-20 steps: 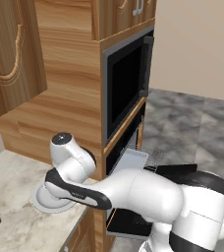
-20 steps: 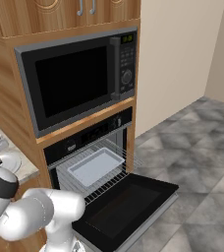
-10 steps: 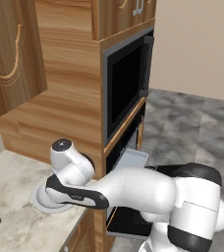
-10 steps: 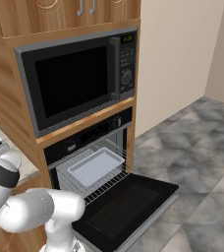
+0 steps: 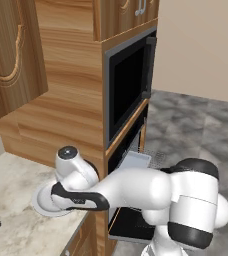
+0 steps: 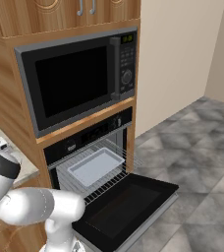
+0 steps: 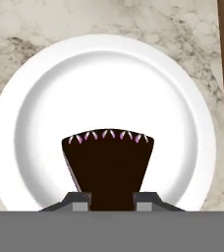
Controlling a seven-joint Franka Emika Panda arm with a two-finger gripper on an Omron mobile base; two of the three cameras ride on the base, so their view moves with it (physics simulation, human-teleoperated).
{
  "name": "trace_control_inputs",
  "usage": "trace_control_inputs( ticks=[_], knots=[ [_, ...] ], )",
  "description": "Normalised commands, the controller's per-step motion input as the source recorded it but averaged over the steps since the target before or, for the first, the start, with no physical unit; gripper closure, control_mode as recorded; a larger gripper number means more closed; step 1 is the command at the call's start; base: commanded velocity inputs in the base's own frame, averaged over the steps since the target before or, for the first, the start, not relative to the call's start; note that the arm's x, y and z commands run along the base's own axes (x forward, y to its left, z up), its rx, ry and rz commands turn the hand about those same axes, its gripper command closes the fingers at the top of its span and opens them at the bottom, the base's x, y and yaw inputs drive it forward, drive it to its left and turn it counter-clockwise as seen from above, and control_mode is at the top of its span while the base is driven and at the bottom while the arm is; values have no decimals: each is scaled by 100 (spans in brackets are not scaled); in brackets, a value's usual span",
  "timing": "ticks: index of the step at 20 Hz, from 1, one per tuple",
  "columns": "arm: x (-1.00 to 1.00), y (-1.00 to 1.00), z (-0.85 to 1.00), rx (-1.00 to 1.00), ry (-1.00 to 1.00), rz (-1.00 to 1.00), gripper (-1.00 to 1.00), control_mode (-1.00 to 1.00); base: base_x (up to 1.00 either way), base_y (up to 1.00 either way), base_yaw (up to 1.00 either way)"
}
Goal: Take the baked cake out of the oven and place it on the plate for cooling. Then close the oven door.
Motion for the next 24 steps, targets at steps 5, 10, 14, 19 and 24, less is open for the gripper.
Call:
trace_control_inputs(
  ticks=[5, 10, 14, 19, 24],
  knots=[
    [13, 12, -12, 2, -2, 0, -100, -100, 0, 0, 0],
    [-3, 15, 1, 0, -1, 0, -100, -100, 0, 0, 0],
    [-15, 0, 18, 0, -1, 0, -100, -100, 0, 0, 0],
    [-12, 0, 30, 0, 0, -2, -100, -100, 0, 0, 0],
    [-83, -28, 93, 7, -5, -1, -100, -100, 0, 0, 0]
  ],
)
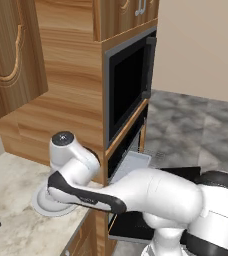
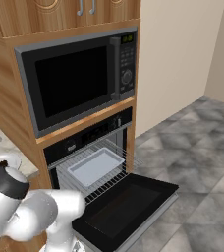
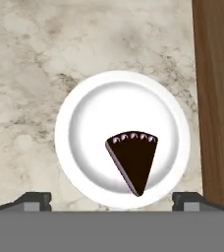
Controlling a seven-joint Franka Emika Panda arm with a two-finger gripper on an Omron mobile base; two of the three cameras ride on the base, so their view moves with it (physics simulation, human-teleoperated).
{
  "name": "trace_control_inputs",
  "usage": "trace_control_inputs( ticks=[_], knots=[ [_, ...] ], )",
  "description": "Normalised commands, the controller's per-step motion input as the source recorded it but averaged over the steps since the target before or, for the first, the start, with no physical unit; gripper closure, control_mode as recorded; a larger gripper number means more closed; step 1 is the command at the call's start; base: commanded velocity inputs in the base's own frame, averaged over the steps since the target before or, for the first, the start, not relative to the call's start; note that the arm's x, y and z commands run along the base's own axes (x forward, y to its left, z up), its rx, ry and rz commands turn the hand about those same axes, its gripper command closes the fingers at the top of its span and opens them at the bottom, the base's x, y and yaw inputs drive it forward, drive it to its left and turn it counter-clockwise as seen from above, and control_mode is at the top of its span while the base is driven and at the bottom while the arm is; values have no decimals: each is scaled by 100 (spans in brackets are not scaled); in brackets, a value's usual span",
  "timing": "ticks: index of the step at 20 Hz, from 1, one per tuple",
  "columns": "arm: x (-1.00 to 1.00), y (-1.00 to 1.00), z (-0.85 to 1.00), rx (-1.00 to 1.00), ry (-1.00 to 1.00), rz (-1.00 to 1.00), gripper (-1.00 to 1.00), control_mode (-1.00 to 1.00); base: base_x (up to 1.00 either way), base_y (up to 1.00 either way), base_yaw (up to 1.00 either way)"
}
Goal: Take the baked cake out of the oven and place it on the plate for cooling. Then close the oven door.
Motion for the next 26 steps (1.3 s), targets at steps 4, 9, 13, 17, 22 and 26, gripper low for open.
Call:
trace_control_inputs(
  ticks=[4, 9, 13, 17, 22, 26],
  knots=[
    [-91, -44, 100, 9, -2, 0, -100, -100, 0, 0, 0],
    [-45, -53, 100, 4, 1, -1, -100, -100, 0, 0, 0],
    [-4, -68, 93, 0, 13, -6, -100, -100, 0, 0, 0],
    [1, -72, 78, -2, 21, -13, -100, -100, 0, 0, 0],
    [2, -81, 57, -5, 19, -18, -100, -100, 0, 0, 0],
    [0, -100, 7, -7, 2, -23, -100, -100, 0, 0, 0]
  ],
)
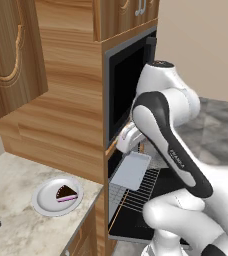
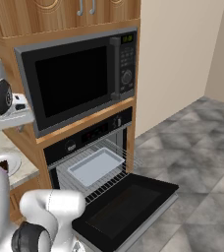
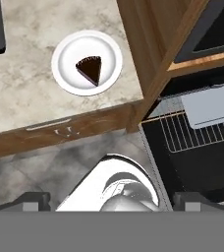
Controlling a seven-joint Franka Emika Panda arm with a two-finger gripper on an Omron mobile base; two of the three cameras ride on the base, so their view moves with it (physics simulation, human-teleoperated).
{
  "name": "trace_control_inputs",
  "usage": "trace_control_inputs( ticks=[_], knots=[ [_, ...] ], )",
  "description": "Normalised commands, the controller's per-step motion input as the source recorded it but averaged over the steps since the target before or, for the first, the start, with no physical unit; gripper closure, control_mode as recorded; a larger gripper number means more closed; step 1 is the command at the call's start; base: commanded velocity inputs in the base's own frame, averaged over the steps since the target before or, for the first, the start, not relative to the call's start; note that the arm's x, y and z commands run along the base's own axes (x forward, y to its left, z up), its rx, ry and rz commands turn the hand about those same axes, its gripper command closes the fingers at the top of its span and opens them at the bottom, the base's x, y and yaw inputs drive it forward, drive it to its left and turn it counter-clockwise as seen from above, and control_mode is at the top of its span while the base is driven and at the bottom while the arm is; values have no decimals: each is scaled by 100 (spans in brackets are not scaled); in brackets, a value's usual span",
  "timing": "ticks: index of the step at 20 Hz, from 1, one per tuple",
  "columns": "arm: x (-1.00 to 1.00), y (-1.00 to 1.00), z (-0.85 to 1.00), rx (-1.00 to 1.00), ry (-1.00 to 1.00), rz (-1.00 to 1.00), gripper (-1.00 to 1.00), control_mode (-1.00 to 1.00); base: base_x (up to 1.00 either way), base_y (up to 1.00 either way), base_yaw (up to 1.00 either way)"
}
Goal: Take the baked cake out of the oven and place it on the plate for cooling. Then close the oven door.
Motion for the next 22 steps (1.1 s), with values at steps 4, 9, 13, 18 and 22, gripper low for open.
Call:
trace_control_inputs(
  ticks=[4, 9, 13, 18, 22],
  knots=[
    [0, -100, -14, -4, 0, -23, -100, -100, 0, 0, 0],
    [5, -100, -43, -1, 0, -22, -100, -100, 0, 0, 0],
    [10, -100, -47, 0, -1, -17, -100, -100, 0, 0, 0],
    [23, -78, -50, 2, -1, -9, -100, -100, 0, 0, 0],
    [52, -54, -56, 6, 0, -2, -100, -100, 0, 0, 0]
  ],
)
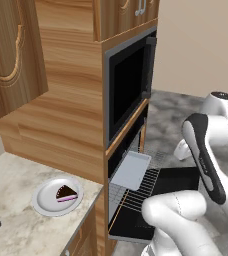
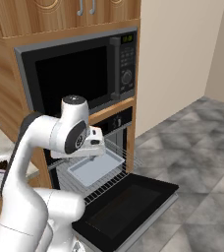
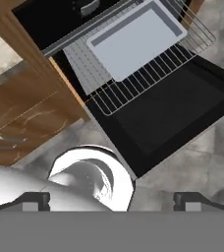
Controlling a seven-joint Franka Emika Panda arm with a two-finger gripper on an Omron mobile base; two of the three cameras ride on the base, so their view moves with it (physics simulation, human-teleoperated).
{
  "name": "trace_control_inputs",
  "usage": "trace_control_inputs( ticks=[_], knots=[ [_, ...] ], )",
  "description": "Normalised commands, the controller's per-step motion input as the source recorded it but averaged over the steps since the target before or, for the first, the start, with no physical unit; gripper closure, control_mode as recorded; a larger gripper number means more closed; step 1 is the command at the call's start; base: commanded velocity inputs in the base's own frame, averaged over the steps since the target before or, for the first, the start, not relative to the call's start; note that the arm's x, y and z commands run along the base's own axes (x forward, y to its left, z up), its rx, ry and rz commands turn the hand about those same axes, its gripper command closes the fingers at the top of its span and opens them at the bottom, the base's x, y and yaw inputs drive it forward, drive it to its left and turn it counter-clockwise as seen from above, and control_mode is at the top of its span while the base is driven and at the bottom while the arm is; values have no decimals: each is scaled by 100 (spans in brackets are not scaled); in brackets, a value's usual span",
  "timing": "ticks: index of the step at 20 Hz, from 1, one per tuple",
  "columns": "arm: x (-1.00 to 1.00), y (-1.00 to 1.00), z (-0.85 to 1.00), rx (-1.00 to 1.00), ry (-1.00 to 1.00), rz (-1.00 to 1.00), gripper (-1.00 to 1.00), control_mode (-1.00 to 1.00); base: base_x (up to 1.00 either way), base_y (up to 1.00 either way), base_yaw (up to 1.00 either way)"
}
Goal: Take the baked cake out of the oven and place it on the plate for cooling. Then close the oven door.
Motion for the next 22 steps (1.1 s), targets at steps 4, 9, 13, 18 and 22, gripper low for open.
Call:
trace_control_inputs(
  ticks=[4, 9, 13, 18, 22],
  knots=[
    [71, -42, -61, 10, 1, 0, -100, -100, 0, 0, 0],
    [79, -31, -64, 9, 0, 0, -100, -100, 0, 0, 0],
    [69, -25, -69, 6, 0, 0, -100, -100, 0, 0, 0],
    [58, -2, -72, 0, 0, -5, -100, -100, 0, 0, 0],
    [61, -7, -69, -3, 2, -10, -100, -100, 0, 0, 0]
  ],
)
